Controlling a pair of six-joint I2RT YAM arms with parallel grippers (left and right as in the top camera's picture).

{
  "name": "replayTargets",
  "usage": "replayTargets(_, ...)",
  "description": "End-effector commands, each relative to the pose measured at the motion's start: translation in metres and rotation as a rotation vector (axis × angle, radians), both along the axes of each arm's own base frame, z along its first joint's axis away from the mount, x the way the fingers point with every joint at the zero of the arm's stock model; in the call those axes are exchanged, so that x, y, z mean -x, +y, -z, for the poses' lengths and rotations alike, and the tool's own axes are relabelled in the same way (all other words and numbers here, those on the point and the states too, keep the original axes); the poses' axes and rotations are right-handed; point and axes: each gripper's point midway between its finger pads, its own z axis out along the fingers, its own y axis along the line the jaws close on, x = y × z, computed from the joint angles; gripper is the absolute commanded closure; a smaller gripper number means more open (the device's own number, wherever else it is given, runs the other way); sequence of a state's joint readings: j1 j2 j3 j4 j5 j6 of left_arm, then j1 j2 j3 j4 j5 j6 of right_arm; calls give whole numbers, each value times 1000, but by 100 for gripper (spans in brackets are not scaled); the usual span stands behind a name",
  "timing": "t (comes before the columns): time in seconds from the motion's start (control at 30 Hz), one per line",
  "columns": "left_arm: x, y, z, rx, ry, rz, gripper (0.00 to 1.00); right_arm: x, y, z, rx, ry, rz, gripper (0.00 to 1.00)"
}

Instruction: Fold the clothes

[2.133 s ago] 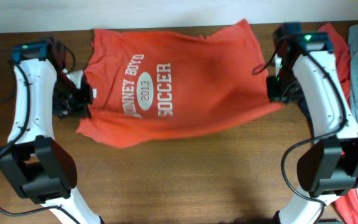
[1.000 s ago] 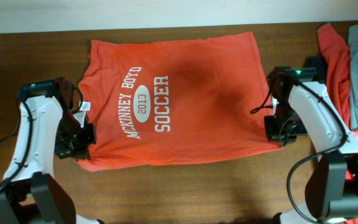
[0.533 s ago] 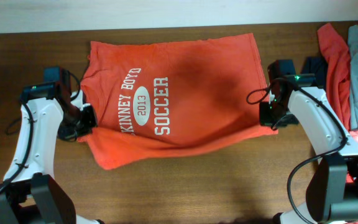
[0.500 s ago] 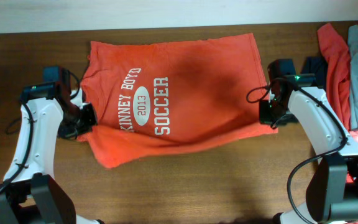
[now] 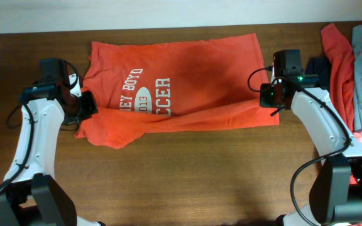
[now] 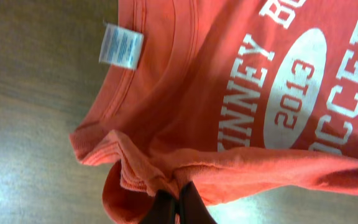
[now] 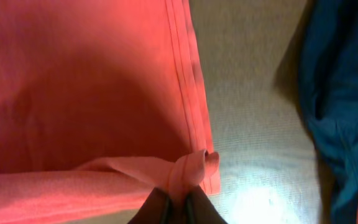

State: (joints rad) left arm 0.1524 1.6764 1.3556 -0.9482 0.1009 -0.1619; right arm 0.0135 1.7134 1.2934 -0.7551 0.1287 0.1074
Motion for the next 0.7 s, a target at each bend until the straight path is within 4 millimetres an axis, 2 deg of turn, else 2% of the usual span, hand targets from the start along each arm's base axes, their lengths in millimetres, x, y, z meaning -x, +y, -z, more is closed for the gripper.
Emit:
replayTargets(0.0, -7, 0, 8, 9, -2, -7, 100, -5, -4, -1, 1, -20, 5, 87)
replayTargets(0.27, -28, 3, 17, 3, -50, -7, 100, -17, -9, 21, 29, -8, 19, 79)
replayTargets(0.67, -52, 6, 42, 2, -77, -5, 100, -46, -10, 14, 36, -125, 25, 80)
